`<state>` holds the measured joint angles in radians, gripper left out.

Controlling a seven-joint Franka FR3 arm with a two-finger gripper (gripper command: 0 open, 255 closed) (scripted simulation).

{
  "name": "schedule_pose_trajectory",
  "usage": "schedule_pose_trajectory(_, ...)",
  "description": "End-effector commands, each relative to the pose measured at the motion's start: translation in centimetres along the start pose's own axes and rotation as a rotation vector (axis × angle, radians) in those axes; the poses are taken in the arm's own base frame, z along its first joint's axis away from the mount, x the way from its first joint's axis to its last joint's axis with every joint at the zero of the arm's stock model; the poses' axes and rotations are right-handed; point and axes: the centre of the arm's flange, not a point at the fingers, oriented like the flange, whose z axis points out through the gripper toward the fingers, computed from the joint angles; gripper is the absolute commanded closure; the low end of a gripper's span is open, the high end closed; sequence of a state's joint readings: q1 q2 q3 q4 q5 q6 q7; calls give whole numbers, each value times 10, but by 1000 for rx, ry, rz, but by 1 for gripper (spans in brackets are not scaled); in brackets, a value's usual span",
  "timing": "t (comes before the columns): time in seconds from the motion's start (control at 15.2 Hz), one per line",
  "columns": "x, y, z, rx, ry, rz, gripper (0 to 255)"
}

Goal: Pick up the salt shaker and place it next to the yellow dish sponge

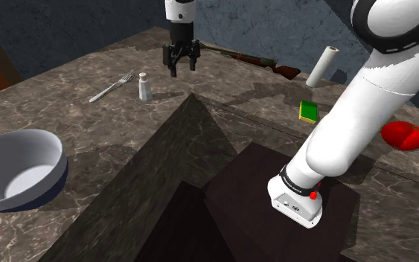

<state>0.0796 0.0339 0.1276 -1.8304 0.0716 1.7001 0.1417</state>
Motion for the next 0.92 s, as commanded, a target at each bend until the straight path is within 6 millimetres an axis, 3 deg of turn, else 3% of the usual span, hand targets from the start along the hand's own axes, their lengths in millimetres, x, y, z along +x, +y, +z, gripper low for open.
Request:
schedule_pose_trajectory(0.0,26,-11,-2,3,2,1,0)
schedule_pose_trajectory(0.66,145,-65,-2,11,10,3,0)
schedule_pose_trajectory(0.86,145,-65,13,11,10,3,0)
